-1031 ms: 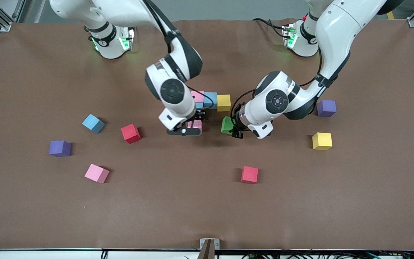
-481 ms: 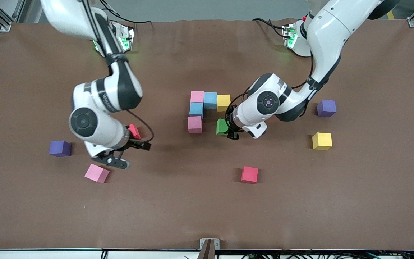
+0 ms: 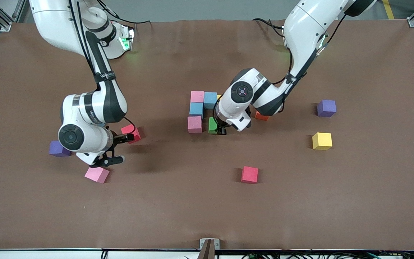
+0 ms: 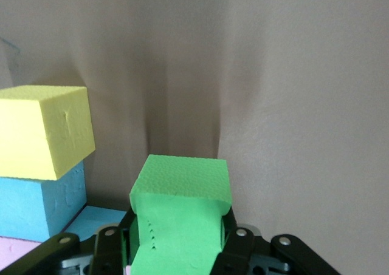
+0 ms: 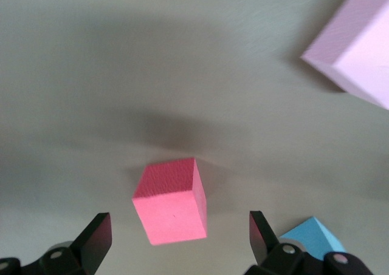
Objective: Arrange 11 blocks into digit 3
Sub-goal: 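Grasp the red cube with the right gripper while the left gripper reaches orange, then lift the red cube with the right gripper while the left gripper grasps orange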
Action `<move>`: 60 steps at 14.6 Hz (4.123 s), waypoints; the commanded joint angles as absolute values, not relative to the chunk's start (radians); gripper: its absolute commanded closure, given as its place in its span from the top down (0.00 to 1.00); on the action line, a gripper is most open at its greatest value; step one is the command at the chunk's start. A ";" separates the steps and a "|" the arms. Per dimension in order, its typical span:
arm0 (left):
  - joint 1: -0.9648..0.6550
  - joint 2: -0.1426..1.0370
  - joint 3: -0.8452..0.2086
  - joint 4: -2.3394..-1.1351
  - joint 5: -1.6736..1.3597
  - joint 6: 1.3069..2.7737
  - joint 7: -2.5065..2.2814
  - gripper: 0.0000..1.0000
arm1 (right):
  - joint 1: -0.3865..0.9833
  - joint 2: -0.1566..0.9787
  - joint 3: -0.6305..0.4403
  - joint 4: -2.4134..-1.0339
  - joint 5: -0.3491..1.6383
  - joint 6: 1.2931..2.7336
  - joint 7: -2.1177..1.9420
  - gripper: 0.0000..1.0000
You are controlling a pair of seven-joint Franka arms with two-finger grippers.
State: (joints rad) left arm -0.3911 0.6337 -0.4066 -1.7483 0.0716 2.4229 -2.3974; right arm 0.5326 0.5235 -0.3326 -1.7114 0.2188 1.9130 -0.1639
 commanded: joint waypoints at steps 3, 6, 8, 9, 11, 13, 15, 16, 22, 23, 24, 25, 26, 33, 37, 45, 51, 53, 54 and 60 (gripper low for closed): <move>-0.429 0.643 -0.397 -1.741 0.190 2.439 -2.523 0.28 | 0.531 0.460 -0.298 -1.839 0.206 1.943 -0.337 1.00; -0.443 0.649 -0.397 -1.741 0.195 2.467 -2.559 0.28 | 0.535 0.445 -0.272 -1.890 0.206 2.008 -0.337 1.00; -0.460 0.658 -0.391 -1.741 0.212 2.473 -2.569 0.28 | 0.538 0.440 -0.265 -1.926 0.206 2.057 -0.342 1.00; -0.462 0.670 -0.390 -1.738 0.221 2.473 -2.571 0.28 | 0.538 0.437 -0.264 -1.945 0.206 2.083 -0.350 1.00; -0.469 0.689 -0.390 -1.733 0.245 2.479 -2.586 0.28 | 0.534 0.437 -0.264 -1.954 0.204 2.105 -0.377 1.00; -0.469 0.692 -0.388 -1.733 0.259 2.496 -2.600 0.28 | 0.534 0.437 -0.264 -1.966 0.206 2.106 -0.380 1.00; -0.471 0.693 -0.388 -1.733 0.259 2.497 -2.600 0.28 | 0.534 0.436 -0.264 -1.985 0.206 2.132 -0.380 1.00; -0.472 0.693 -0.390 -1.733 0.261 2.497 -2.600 0.28 | 0.534 0.436 -0.264 -1.997 0.204 2.153 -0.380 1.00; -0.477 0.699 -0.390 -1.732 0.261 2.503 -2.600 0.28 | 0.540 0.439 -0.264 -2.026 0.206 2.183 -0.380 0.89; -0.479 0.701 -0.390 -1.732 0.261 2.503 -2.600 0.28 | 0.540 0.440 -0.264 -2.026 0.206 2.183 -0.380 0.86; -0.479 0.706 -0.390 -1.730 0.261 2.505 -2.600 0.28 | 0.541 0.440 -0.264 -2.025 0.206 2.183 -0.380 0.81; -0.479 0.706 -0.390 -1.730 0.261 2.505 -2.600 0.28 | 0.541 0.440 -0.264 -2.025 0.206 2.183 -0.380 0.76; -0.479 0.707 -0.388 -1.730 0.261 2.507 -2.600 0.28 | 0.541 0.440 -0.264 -2.023 0.206 2.183 -0.380 0.70; -0.479 0.722 -0.388 -1.713 0.267 2.513 -2.600 0.28 | 0.531 0.440 -0.265 -1.962 0.210 2.174 -0.364 0.43; -0.482 0.726 -0.388 -1.713 0.273 2.513 -2.600 0.33 | 0.532 0.440 -0.264 -1.889 0.218 2.169 -0.267 0.40; -0.480 0.709 -0.390 -1.706 0.276 2.502 -2.594 1.00 | 0.613 0.521 -0.261 -1.642 0.232 2.071 0.106 0.37; -0.447 0.551 -0.396 -1.710 0.281 2.315 -2.554 1.00 | 0.673 0.669 -0.262 -1.471 0.397 2.033 0.184 0.37; -0.401 0.491 -0.403 -1.719 0.278 2.254 -2.479 1.00 | 0.699 0.707 -0.262 -1.430 0.403 2.042 0.234 0.36; -0.385 0.459 -0.403 -1.727 0.270 2.214 -2.420 1.00 | 0.707 0.725 -0.262 -1.407 0.416 2.043 0.268 0.36; -0.163 0.293 -0.403 -1.922 0.270 2.177 -2.163 0.99 | 0.768 0.817 -0.258 -1.316 0.474 2.043 0.397 0.36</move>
State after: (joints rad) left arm -0.2349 0.3869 -0.3968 -1.7986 0.2594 2.1691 -2.2162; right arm 0.7481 0.7702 -0.2523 -1.3605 0.4491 2.0556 0.3608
